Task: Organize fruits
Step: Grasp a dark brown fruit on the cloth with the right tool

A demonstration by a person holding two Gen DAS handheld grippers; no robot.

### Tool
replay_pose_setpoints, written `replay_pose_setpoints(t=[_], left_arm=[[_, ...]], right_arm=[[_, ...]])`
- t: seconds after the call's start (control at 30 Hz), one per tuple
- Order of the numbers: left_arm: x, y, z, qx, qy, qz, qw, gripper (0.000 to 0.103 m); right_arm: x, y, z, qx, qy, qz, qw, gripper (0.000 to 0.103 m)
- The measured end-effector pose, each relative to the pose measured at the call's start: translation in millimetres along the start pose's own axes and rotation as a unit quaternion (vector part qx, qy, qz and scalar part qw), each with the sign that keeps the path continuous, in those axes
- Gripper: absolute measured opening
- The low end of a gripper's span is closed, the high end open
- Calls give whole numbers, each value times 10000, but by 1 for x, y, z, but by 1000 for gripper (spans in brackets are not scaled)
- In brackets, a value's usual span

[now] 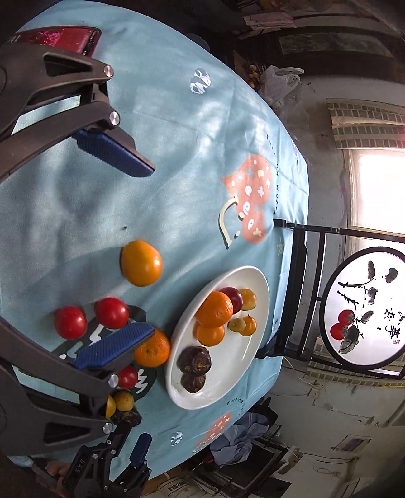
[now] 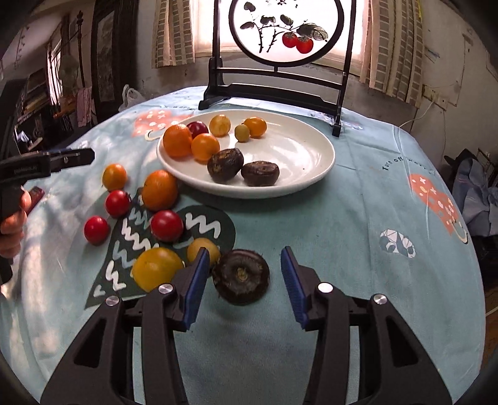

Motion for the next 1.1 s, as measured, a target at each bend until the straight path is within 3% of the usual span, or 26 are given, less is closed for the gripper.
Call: replay_pose_setpoints(t=[0.5, 1.1], left_arm=[[6, 1, 3, -126, 5, -29, 9999, 96], [4, 0, 6, -201, 61, -67, 9998, 96]], right_arm=[[-17, 6, 19, 270, 447, 7, 9986, 47], [-19, 6, 20, 303, 440, 95, 9985, 43]])
Point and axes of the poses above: each gripper's, at about its wrist camera, not at the fingertips, and x roughly against the way its jaws point, y to its left, z to its underside, the point moved 7 cm from there along -x, roughly the way its jaws point, and after that the axes turned 15 degrees about -y, right-handed, at the moved point
